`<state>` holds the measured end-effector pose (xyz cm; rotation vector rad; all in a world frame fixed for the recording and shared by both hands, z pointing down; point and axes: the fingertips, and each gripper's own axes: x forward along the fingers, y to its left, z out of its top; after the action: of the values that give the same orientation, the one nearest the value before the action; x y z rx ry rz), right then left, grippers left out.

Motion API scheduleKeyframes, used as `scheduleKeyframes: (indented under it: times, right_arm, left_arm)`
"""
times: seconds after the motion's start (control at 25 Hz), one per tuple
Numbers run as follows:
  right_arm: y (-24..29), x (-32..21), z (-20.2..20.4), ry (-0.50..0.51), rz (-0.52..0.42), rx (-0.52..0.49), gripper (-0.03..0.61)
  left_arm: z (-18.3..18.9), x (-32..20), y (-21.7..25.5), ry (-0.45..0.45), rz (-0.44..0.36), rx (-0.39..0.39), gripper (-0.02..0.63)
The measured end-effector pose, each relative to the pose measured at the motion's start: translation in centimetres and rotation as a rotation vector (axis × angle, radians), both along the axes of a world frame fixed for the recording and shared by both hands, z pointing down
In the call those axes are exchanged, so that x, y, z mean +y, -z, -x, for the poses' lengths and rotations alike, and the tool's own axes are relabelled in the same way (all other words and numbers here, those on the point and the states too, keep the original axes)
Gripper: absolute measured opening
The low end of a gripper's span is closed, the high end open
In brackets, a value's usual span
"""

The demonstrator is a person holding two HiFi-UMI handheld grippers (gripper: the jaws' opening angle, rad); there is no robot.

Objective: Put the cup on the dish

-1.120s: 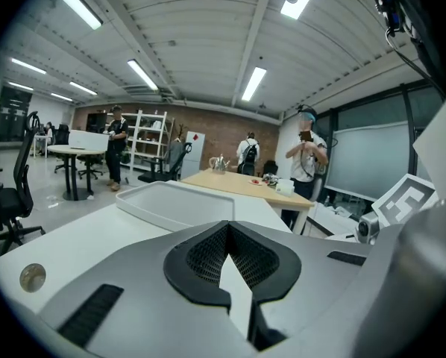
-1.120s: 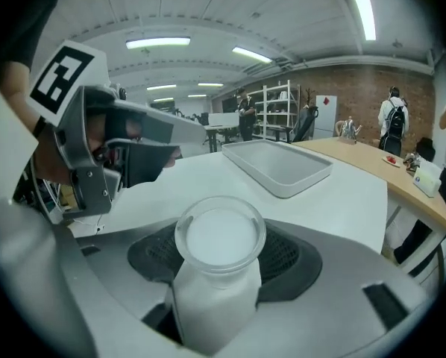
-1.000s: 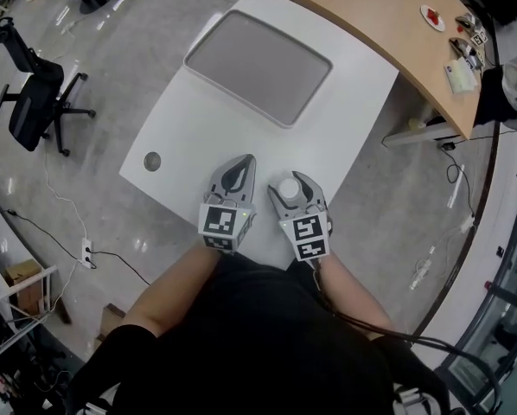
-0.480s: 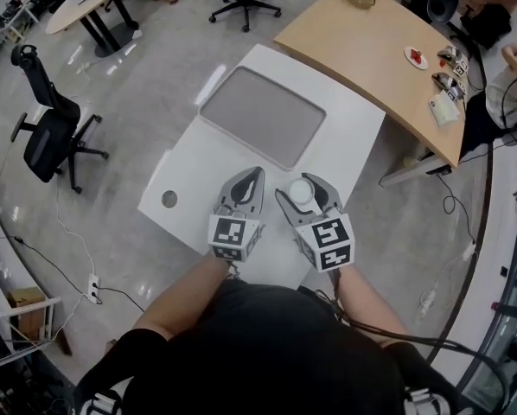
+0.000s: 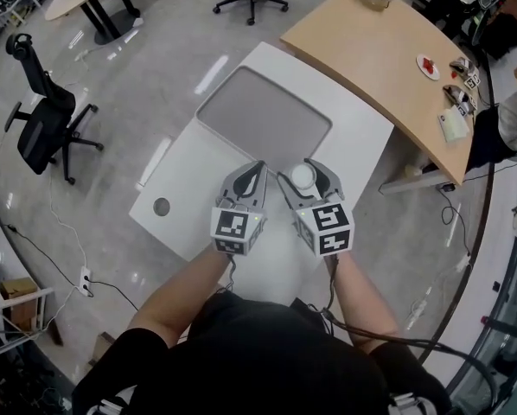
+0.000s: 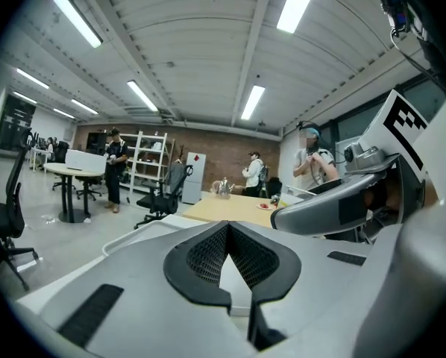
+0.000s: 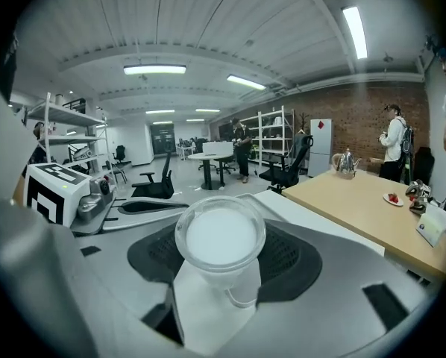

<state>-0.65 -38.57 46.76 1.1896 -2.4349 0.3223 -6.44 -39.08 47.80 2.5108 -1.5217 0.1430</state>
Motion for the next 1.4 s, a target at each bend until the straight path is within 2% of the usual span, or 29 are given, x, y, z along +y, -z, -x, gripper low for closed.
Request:
scheduleKeyframes:
  times: [0.32,0.56,0.88,1.12,1.4]
  right_arm:
    - [-6.6,-8.7,0.8,0.001,0.029,0.035,0.255]
    - [-11.1,-13.4,1.5,0.008,0.045,0.061,0.255]
    - [-16.3,-14.5,1.8,0.007,0.09,0.095,0.255]
    - [-16.1,-14.3,1.8,0.002,0.076,0.052,0.255]
    - [-10.4,-10.8,0.7,-0.03,0.031,0.026,0.255]
  left_arm:
    - [1.0,-7.0,-5.5,0.036,0.043,-0.068,0.006]
    - [1.1,-9.8,-8.9,0.037,0.096,-0.115,0.006]
    - [1.4,-9.3,-11.8,0.055,0.151,-0.076,0.006]
    - [2.2,-8.5,-11.0,0.068,0.132,-0.066,0.006]
    - [2.7,-5.5,-7.0,0.066,0.094,-0.035,0.006]
